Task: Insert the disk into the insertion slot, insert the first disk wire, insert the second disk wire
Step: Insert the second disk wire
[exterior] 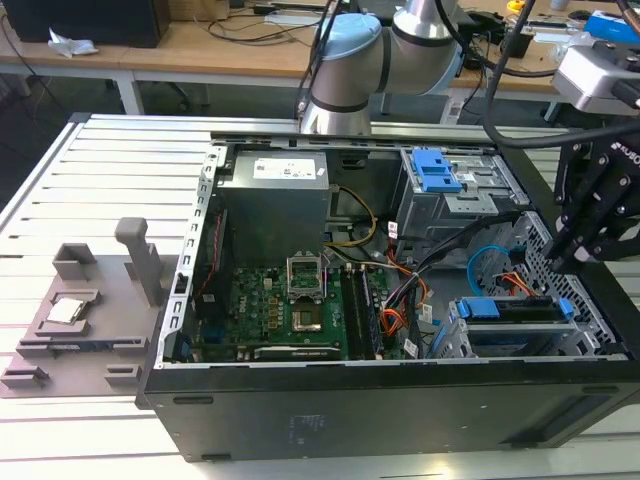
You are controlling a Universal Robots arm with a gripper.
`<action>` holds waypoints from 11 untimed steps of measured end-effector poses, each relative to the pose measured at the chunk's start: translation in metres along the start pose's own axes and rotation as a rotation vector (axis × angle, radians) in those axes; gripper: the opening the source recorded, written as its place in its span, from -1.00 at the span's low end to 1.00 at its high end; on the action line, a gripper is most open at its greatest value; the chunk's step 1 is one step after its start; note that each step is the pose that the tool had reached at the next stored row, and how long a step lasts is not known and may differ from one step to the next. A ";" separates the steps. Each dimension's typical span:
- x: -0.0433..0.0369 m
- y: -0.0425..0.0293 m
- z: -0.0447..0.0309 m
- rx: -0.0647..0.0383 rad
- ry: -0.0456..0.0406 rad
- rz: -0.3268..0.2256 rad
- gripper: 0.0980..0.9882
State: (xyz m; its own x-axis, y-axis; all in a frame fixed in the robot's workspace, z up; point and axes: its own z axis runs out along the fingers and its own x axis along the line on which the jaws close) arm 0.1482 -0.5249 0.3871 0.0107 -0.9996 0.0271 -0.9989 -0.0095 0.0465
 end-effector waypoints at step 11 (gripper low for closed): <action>-0.0215 0.0255 0.0066 0.001 0.0034 -0.045 -0.68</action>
State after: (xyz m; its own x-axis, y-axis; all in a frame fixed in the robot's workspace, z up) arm 0.1222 -0.5038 0.3812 0.0559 -0.9980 0.0284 -0.9974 -0.0545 0.0466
